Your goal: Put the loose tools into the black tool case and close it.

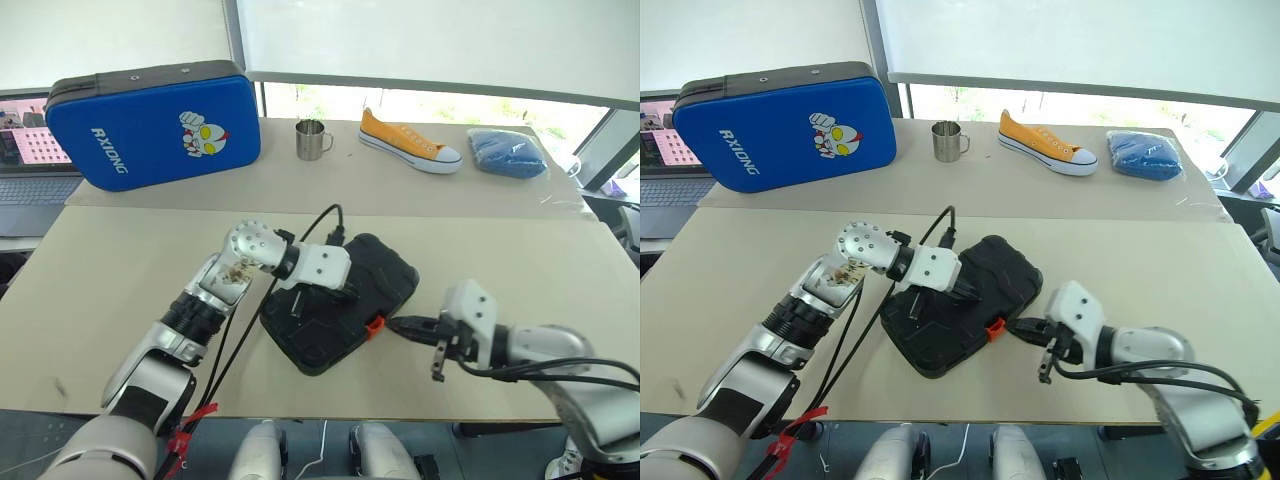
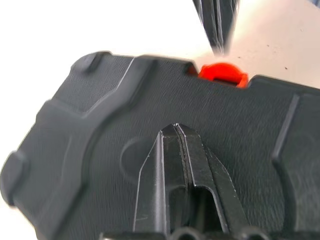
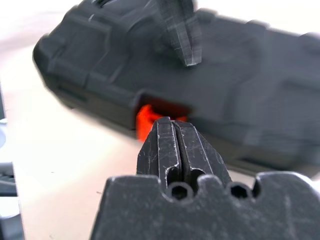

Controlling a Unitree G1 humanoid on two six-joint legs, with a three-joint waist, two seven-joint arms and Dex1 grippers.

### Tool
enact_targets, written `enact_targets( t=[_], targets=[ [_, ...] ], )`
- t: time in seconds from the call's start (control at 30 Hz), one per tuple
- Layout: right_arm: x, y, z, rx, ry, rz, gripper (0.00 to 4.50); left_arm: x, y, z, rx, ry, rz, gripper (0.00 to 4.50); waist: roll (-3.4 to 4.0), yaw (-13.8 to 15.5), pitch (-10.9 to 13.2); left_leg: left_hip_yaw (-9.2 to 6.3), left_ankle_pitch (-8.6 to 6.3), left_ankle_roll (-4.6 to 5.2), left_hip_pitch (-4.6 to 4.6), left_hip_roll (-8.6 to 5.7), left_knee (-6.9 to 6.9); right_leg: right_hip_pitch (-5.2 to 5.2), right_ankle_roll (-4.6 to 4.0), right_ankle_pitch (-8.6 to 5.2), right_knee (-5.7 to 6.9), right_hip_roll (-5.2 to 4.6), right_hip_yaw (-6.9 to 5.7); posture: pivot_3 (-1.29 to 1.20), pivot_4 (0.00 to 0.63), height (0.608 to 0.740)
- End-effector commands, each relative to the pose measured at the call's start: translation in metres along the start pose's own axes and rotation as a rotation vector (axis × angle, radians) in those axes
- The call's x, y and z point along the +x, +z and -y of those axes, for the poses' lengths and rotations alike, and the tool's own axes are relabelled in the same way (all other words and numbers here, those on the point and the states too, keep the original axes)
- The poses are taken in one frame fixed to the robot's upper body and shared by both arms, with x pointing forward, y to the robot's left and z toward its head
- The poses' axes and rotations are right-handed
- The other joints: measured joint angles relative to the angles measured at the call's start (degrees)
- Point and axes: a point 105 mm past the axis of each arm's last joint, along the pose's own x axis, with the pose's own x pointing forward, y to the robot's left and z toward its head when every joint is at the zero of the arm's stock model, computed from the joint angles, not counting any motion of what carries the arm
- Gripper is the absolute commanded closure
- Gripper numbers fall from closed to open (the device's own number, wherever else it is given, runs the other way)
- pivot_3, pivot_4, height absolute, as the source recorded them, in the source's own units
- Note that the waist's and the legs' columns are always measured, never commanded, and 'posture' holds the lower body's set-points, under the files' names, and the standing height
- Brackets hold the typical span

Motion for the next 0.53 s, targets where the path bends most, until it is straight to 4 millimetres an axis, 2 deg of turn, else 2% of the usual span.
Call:
enact_targets(
  t=[0.03,0.07,0.17,0.3,0.33,0.4,0.43,0.53],
  targets=[
    [-0.036,0.021,-0.01,-0.001,0.147,-0.004,3.66,-0.057,-0.02,0.015,-0.18,0.021,-0.05,3.74,0.13,-0.38,0.08,0.01,0.0,0.0,-0.03,0.02,-0.05,-0.08,-0.01,0.0,0.01,-0.01,0.05,0.0,0.15,0.739],
    [-0.045,0.024,-0.01,-0.002,0.169,-0.021,3.5,-0.075,-0.024,0.021,-0.215,0.026,-0.07,3.55,0.1,-0.4,0.07,0.01,0.0,0.0,0.04,0.04,-0.09,-0.04,-0.01,0.0,0.0,0.0,0.06,0.0,0.15,0.739],
    [-0.068,0.031,-0.003,0.029,0.203,-0.056,2.61,-0.125,-0.031,0.039,-0.298,0.065,-0.147,2.65,0.28,-1.09,0.22,0.06,0.0,0.0,0.05,0.13,-0.16,-0.1,-0.06,0.0,0.0,0.01,0.11,0.0,0.15,0.739],
    [-0.094,0.04,0.005,0.092,0.241,-0.08,1.28,-0.175,-0.023,0.056,-0.41,0.133,-0.208,1.2,0.2,-0.29,0.32,0.02,0.0,0.0,0.17,0.16,-0.25,0.02,-0.09,-0.04,-0.04,-0.07,0.0,0.0,0.15,0.739],
    [-0.099,0.043,0.006,0.111,0.253,-0.084,0.82,-0.185,-0.021,0.06,-0.435,0.155,-0.222,0.8,0.19,0.15,0.32,0.03,0.01,-0.01,0.13,0.13,-0.25,0.0,-0.07,-0.05,-0.07,-0.14,-0.02,0.0,0.15,0.739],
    [-0.106,0.046,0.007,0.136,0.27,-0.082,0.25,-0.197,-0.018,0.065,-0.468,0.185,-0.229,0.19,0.18,0.46,0.39,0.06,0.01,-0.01,0.02,0.09,-0.18,-0.06,-0.02,-0.08,-0.07,-0.23,-0.04,0.0,0.15,0.739],
    [-0.107,0.048,0.008,0.139,0.269,-0.075,0.03,-0.201,-0.016,0.068,-0.478,0.203,-0.226,0.02,0.17,0.72,0.4,0.07,0.01,-0.01,0.02,0.08,-0.17,-0.05,-0.01,-0.08,-0.1,-0.25,-0.05,0.0,0.15,0.739],
    [-0.101,0.051,0.02,0.115,0.219,-0.043,0.03,-0.204,-0.013,0.069,-0.457,0.262,-0.205,0.02,0.17,0.79,0.4,0.14,0.0,-0.02,0.02,0.11,-0.17,-0.03,0.01,-0.08,-0.21,-0.26,-0.06,0.0,0.15,0.739]
  ],
)
